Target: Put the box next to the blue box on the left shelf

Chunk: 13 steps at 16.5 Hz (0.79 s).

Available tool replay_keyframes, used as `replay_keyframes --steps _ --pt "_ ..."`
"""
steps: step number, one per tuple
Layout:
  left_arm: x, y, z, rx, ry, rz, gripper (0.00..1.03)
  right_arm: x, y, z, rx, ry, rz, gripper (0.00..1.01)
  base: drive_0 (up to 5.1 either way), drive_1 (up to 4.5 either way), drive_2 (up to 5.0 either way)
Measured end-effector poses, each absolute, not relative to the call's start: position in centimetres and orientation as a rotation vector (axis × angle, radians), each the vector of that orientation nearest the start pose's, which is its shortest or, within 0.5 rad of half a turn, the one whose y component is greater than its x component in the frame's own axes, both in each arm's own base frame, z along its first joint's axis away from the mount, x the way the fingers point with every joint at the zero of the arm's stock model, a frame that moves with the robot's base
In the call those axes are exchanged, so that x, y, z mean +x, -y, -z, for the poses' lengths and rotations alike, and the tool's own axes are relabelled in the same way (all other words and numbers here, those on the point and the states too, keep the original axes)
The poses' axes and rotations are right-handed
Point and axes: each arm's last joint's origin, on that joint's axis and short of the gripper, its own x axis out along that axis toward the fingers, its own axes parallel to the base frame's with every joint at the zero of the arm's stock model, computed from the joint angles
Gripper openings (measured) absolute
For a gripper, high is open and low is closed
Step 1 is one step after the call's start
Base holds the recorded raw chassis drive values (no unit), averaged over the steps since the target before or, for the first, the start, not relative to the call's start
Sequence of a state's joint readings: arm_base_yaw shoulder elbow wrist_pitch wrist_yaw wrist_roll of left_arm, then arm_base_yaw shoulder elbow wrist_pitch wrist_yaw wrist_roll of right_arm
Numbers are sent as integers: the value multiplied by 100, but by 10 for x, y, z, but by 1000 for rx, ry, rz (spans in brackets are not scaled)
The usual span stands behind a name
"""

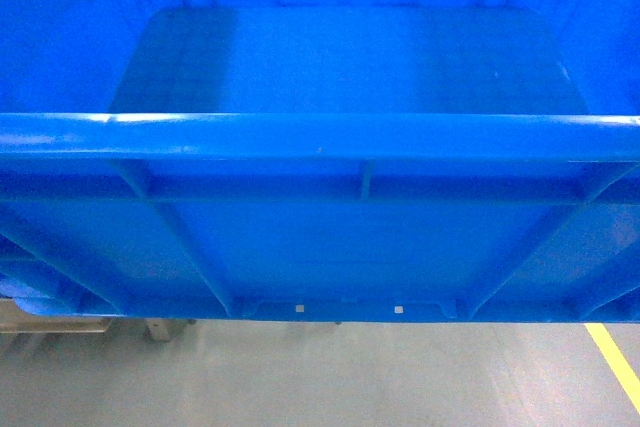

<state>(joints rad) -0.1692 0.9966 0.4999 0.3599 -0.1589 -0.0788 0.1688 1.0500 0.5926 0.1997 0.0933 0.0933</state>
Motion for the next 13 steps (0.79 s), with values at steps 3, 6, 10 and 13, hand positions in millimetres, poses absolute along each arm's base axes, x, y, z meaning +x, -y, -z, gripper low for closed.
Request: replay_keyframes --steps 3,6,10,13 --pt "214 32 -248 -56 -138 4 9 225 -36 -254 59 -256 -62 8 -3 412 -418" --pt "214 32 -248 -56 -137 3 9 225 -36 -254 59 -254 -62 8 -3 412 -418" --pt "214 32 -248 -56 -137 3 9 225 -36 -254 59 -257 -63 8 -246 332 -83" --pt "214 32 -247 -55 -140 3 9 225 -36 -254 59 -259 -64 8 -493 248 248"
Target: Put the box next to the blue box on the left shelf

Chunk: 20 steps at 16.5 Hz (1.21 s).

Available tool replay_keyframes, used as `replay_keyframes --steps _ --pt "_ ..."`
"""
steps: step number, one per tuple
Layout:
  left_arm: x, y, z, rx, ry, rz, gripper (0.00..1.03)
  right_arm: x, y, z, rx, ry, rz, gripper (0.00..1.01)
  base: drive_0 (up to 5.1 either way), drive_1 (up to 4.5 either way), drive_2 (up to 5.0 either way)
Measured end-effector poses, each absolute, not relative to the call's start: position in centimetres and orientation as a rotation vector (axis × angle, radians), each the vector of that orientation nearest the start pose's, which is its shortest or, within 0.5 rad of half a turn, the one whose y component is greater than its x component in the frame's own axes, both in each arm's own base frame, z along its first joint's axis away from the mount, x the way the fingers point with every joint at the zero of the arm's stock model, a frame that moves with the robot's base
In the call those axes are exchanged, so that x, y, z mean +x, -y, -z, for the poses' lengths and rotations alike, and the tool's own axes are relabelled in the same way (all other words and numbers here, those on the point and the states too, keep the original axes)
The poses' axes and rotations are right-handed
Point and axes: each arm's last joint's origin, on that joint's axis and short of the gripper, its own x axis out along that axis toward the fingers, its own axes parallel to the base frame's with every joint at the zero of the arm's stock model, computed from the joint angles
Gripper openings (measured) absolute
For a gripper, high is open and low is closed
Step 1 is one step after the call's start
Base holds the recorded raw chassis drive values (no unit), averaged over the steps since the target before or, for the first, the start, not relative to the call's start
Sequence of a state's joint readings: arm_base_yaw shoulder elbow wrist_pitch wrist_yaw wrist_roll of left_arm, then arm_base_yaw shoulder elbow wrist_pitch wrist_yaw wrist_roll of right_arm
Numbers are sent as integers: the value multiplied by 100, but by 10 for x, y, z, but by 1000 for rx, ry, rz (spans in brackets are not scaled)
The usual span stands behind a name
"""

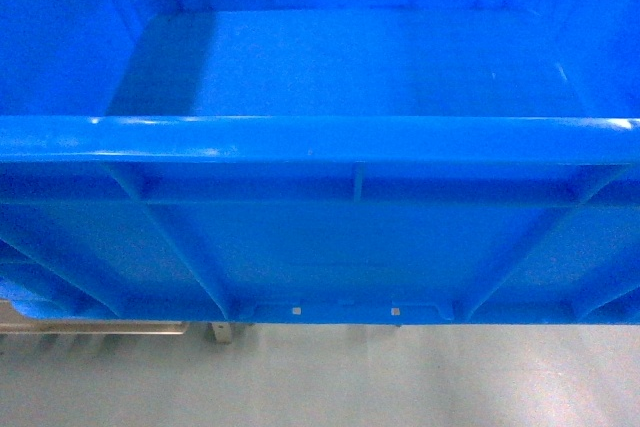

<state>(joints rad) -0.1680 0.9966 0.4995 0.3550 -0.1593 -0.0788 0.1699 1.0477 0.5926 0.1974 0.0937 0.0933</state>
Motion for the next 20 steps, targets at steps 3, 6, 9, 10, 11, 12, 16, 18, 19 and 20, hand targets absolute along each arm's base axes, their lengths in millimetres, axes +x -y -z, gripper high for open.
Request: replay_keyframes --steps 3,6,9,10,11,12,16,18,19,20 --pt "214 32 -247 -56 -140 3 9 225 -36 -254 58 -256 -64 8 -499 242 242" --pt "214 31 -248 -56 -140 2 9 225 -36 -254 58 -255 -63 8 -498 243 243" --pt "214 31 -247 -55 -140 2 9 225 -36 -254 58 -257 -62 8 -502 239 239" --pt "214 32 -247 -56 -141 3 9 225 -36 -254 58 -258 -62 8 -504 237 237" --pt "214 32 -248 -56 -137 3 9 225 -36 -254 59 -253 -63 8 -509 232 232" --pt "214 32 -248 -56 -138 3 9 225 -36 -254 59 -255 -63 8 -510 231 231" --pt "214 31 -248 -56 -138 3 9 225 -36 -254 58 -256 -62 8 -505 236 236" --pt "214 31 -248 -56 -137 3 9 225 -36 -254 59 -256 -63 8 -502 239 239" --pt "214 31 -248 -56 -139 3 9 225 -36 -254 58 -255 -63 8 -507 234 234" --pt "214 31 -248 -56 -139 3 9 225 -36 -254 59 -254 -64 8 -505 231 231"
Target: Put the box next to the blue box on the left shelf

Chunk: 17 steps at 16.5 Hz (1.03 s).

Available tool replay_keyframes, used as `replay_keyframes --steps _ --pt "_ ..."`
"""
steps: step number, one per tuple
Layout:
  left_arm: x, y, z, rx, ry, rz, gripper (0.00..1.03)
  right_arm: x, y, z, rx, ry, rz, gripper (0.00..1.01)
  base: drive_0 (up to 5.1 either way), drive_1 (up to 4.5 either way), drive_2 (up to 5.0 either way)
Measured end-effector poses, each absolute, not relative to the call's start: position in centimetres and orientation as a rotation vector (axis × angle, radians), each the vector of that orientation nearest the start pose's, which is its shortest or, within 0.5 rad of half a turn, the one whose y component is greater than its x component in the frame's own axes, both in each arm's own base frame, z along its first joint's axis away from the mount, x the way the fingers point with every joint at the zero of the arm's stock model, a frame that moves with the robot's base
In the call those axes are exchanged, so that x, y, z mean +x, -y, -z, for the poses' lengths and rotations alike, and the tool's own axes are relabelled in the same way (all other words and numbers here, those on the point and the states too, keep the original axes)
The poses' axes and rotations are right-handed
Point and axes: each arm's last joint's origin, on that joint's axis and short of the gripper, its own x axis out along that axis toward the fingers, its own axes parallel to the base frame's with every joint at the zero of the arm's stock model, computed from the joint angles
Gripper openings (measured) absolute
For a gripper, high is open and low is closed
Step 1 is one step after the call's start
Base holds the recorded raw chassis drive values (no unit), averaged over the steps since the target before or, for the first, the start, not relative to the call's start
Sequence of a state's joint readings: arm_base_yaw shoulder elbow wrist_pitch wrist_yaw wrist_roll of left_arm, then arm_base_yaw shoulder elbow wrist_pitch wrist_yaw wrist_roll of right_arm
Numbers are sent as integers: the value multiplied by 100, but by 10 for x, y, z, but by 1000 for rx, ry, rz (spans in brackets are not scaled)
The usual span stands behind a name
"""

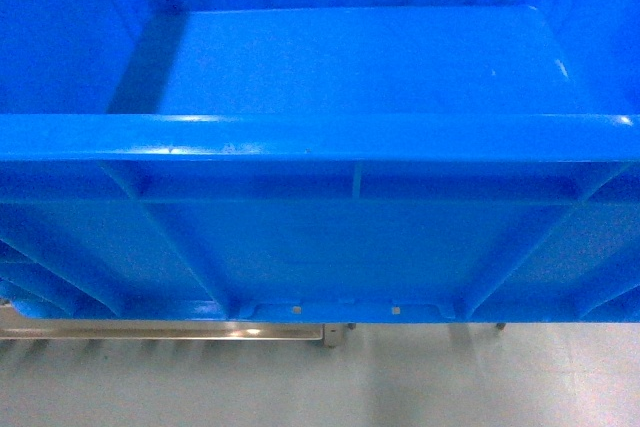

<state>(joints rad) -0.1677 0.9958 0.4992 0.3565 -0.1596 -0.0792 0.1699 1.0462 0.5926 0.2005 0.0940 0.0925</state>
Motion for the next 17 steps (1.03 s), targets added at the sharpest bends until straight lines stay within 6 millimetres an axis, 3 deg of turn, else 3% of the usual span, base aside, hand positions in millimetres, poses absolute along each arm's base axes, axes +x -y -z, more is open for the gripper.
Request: replay_keyframes --steps 17 --pt "213 31 -248 -56 -136 3 9 225 -36 -255 59 -253 -62 8 -484 140 337"
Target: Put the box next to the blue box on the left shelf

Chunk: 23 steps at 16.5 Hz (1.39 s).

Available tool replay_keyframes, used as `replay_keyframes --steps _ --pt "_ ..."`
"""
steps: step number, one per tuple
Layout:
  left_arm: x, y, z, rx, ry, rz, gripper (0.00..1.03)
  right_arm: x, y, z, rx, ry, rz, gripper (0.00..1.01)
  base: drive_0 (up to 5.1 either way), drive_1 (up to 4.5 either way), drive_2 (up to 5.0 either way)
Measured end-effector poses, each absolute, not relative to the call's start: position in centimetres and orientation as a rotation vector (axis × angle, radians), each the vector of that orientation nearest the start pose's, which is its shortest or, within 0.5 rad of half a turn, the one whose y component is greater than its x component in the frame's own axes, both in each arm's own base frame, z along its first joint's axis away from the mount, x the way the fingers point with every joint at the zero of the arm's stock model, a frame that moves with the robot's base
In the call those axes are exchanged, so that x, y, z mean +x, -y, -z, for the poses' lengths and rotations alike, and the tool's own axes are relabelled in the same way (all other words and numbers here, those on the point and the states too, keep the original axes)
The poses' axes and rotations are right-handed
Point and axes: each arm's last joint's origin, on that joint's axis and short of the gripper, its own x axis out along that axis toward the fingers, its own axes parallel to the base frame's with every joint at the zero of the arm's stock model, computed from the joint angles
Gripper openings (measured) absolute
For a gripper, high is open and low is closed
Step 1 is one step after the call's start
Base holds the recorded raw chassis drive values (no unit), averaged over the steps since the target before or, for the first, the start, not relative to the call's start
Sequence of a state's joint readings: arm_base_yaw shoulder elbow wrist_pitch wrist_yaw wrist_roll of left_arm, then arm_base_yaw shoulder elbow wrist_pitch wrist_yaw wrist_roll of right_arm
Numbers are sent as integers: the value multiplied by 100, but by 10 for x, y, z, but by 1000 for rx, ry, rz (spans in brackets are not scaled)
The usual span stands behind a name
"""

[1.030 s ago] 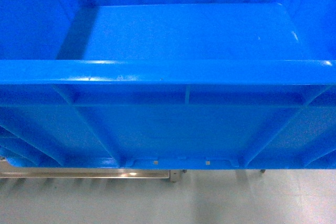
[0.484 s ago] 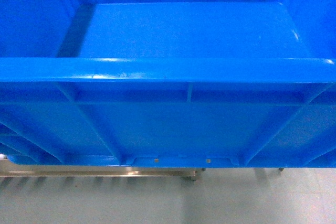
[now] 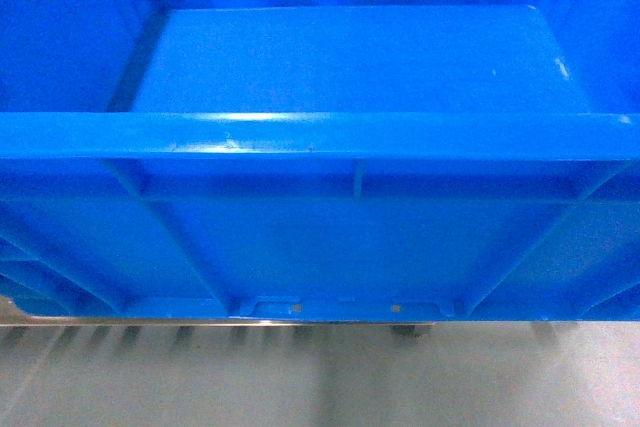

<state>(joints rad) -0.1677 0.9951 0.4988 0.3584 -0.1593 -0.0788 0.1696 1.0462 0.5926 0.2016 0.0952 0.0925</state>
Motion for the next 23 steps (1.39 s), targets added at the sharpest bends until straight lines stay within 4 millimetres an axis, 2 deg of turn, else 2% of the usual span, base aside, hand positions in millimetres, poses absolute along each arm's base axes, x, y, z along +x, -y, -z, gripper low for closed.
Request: replay_keyframes --steps 23 --pt "213 31 -248 -56 -139 3 9 225 -36 -254 59 -255 -64 8 -488 248 248"
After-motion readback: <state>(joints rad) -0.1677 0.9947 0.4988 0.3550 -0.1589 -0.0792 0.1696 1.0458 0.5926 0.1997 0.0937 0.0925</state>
